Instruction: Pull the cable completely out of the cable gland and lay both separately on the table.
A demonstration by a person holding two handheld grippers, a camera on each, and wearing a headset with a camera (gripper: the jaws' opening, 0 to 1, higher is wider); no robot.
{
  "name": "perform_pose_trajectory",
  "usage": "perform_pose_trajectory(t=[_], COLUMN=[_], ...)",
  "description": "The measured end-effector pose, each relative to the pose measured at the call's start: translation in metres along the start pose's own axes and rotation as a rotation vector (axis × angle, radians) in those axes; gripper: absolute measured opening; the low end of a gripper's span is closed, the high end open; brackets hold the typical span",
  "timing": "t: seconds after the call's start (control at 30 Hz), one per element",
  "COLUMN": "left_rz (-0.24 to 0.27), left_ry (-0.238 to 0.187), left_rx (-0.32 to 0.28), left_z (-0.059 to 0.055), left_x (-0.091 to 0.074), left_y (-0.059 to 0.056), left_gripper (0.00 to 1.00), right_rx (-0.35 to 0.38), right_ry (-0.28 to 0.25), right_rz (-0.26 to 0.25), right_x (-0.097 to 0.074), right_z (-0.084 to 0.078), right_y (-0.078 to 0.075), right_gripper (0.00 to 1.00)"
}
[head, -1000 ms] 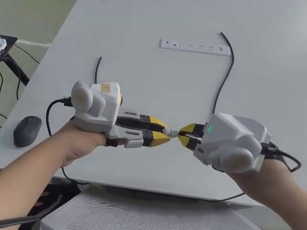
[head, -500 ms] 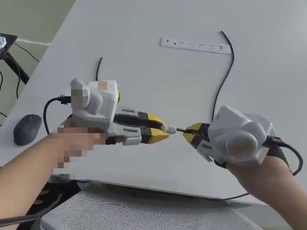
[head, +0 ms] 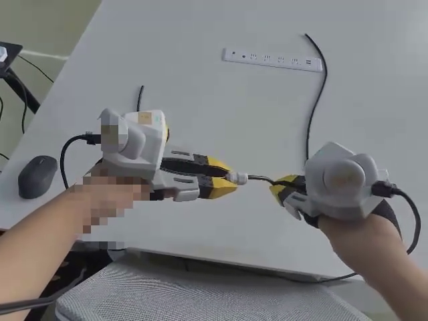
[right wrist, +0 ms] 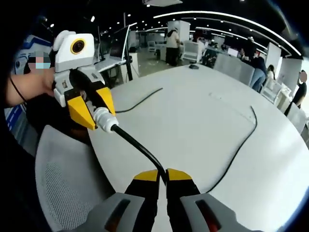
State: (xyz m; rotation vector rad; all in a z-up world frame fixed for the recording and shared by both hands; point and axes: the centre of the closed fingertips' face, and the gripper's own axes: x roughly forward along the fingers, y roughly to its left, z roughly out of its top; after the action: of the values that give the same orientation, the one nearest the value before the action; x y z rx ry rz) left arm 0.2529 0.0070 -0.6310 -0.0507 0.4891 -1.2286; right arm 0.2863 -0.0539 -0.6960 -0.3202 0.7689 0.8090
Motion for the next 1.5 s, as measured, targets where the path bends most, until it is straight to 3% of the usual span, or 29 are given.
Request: perform_pose_trajectory(t=[0.23, 0.67, 0.8, 0.87, 0.97, 1.07, 1.23, 1.5], left_rz=[-0.002, 0.013, 0.021, 0.024, 0.028, 0.025, 0.028, 0.028], left_ry=[0.003, -0.007, -0.018, -0.023, -0.027, -0.027, -0.035, -0.027], left_rx=[0.001, 0.008, 0.013, 0.016, 0.024, 0.030, 0.026, 0.017], left_z=[0.000, 0.005, 0.009, 0.012, 0.015, 0.017, 0.019, 0.018], left_x=[0.002, -0.002, -0.005, -0.006, -0.006, -0.005, -0.004, -0.007], left_y=[-0.002, 0.003, 0.005, 0.006, 0.006, 0.003, 0.003, 0.001], left_gripper=[0.15, 0.15, 0.15, 0.15, 0.15, 0.15, 0.15, 0.15], right_rx=[0.117, 0.050, -0.015, -0.105, -0.313, -0.415, -0.530, -0.533], right_ry=[0.017, -0.024, -0.037, -0.070, -0.125, -0.140, -0.164, -0.169], right_rz=[-0.019, -0.029, -0.031, -0.050, -0.095, -0.104, -0.119, -0.119], right_x=[0.001, -0.010, -0.018, -0.025, -0.038, -0.040, -0.035, -0.031], right_z=[-0.012, -0.007, -0.003, 0.009, 0.034, 0.048, 0.062, 0.065], right_y=[-0.006, -0.003, 0.000, 0.002, 0.012, 0.025, 0.038, 0.044], right_gripper=[0.00, 0.02, 0.04, 0.08, 0.12, 0.13, 0.09, 0.07])
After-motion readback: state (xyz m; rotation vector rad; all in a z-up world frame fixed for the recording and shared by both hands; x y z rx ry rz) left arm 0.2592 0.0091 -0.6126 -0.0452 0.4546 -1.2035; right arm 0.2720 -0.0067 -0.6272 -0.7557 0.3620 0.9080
